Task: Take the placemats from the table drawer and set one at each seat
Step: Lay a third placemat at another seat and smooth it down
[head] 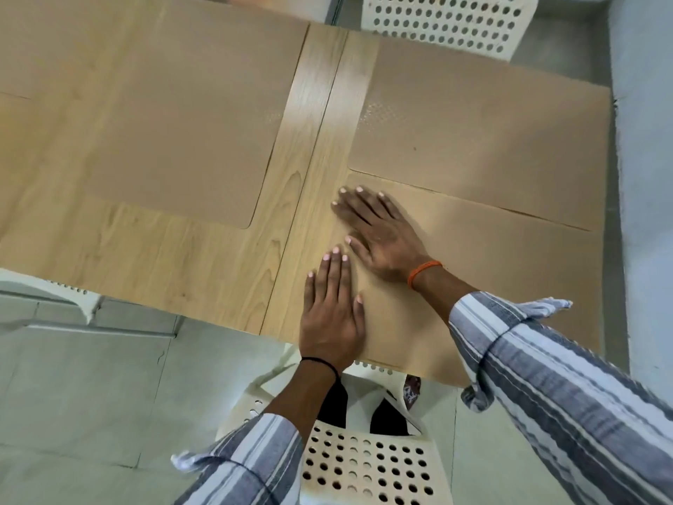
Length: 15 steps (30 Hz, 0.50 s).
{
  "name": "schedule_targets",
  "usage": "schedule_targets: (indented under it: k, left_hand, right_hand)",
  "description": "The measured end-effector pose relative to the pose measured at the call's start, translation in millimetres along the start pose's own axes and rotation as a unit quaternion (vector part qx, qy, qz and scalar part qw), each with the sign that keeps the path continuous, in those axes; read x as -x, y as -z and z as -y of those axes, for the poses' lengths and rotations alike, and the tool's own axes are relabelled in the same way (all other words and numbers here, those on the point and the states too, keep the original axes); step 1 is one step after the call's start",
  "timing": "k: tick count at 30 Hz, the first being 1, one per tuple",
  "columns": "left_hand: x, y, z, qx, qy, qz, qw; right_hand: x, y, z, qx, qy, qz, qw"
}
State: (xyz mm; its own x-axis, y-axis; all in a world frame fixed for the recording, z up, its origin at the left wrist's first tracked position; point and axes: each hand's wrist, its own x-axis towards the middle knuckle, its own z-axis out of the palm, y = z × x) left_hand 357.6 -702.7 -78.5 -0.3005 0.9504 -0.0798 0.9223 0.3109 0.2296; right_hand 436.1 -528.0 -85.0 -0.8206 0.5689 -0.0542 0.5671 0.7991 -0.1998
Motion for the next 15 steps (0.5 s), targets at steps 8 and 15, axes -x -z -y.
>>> schedule_targets:
  k: [8,15]
  left_hand:
    - [1,0,0,0.008,0.005,-0.004,1.0]
    - [1,-2,1,0.022,-0.001,-0.01,1.0]
  right_hand:
    - [-5,4,11,-0.011,-0.05,-0.024,0.998]
    - [4,10,30,-0.116,-0.158,-0.07,0.978]
